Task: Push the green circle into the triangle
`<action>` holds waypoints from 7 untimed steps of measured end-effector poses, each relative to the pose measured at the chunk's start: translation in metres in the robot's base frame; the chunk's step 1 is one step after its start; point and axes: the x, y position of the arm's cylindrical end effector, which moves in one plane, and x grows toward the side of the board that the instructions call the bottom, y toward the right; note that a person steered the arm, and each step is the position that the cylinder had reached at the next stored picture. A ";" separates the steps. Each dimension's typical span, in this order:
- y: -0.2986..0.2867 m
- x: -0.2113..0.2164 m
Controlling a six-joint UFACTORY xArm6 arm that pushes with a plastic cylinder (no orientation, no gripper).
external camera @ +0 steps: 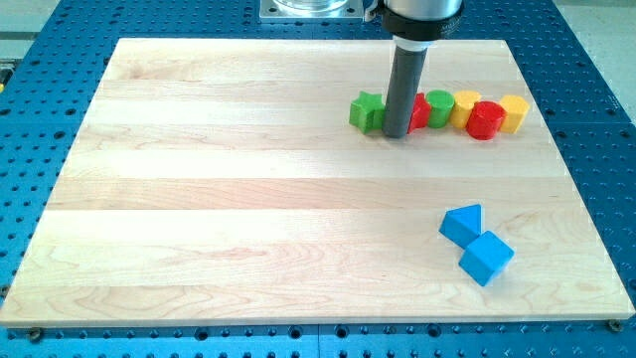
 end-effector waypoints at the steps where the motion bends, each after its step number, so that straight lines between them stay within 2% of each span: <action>1: 0.000 -0.004; 2: 0.000 -0.042; 3: 0.004 -0.101; 4: 0.053 -0.111; 5: 0.081 -0.098; 7: 0.070 -0.036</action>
